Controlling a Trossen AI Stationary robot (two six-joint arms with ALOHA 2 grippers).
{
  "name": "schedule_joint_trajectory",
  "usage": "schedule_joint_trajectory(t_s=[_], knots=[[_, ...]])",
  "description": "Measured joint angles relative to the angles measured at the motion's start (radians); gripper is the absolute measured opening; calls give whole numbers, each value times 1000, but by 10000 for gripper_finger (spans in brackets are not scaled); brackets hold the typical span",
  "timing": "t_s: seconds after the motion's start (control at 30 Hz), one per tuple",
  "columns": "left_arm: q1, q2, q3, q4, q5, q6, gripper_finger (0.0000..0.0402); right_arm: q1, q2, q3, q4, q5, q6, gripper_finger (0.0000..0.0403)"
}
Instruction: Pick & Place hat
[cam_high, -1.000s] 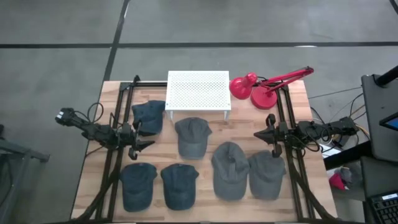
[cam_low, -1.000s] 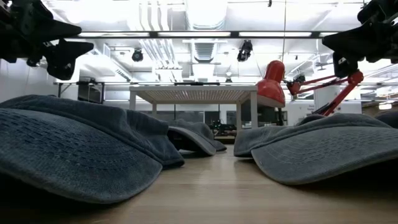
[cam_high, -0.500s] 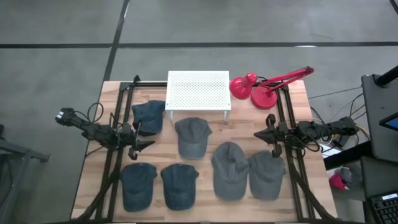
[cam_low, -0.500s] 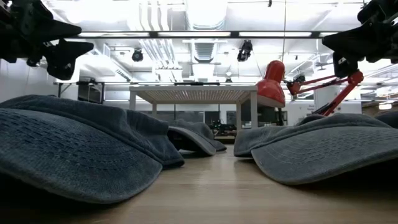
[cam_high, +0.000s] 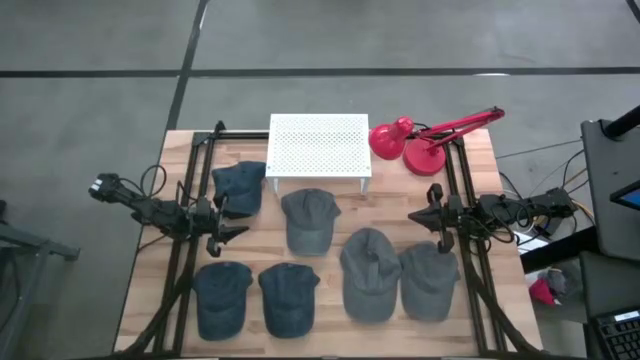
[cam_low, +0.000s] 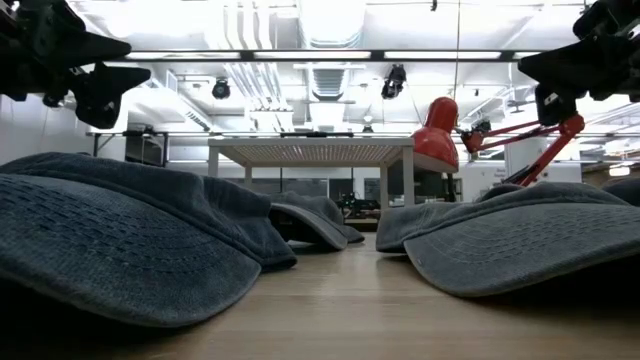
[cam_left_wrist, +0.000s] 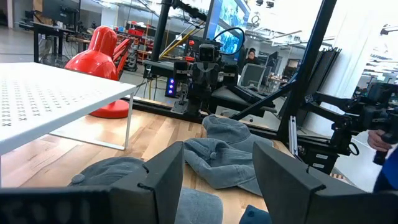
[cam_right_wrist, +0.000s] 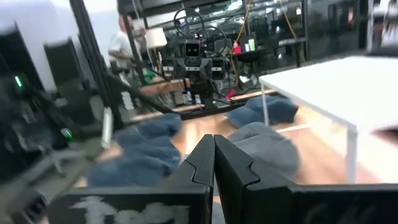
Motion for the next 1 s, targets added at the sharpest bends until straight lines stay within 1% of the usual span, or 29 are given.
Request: schedule_joint_trajectory(t_s=[0.13, 0.3, 0.53, 0.73, 0.93, 1.0], knots=[[0, 0, 0, 0, 0, 0, 195, 0, 0, 0, 3, 11, 213, 8], [0, 0, 0, 0, 0, 0, 195, 0, 0, 0, 3, 50, 398, 8], [0, 0, 0, 0, 0, 15, 195, 0, 0, 0, 11, 59, 410, 8], [0, 0, 0, 0, -2, 10, 195, 0, 0, 1, 57, 82, 397, 8], [0, 0, 0, 0, -3, 8, 195, 0, 35, 71, 33, 82, 376, 8], [0, 0, 0, 0, -3, 8, 195, 0, 64, 117, -20, 81, 377, 8]])
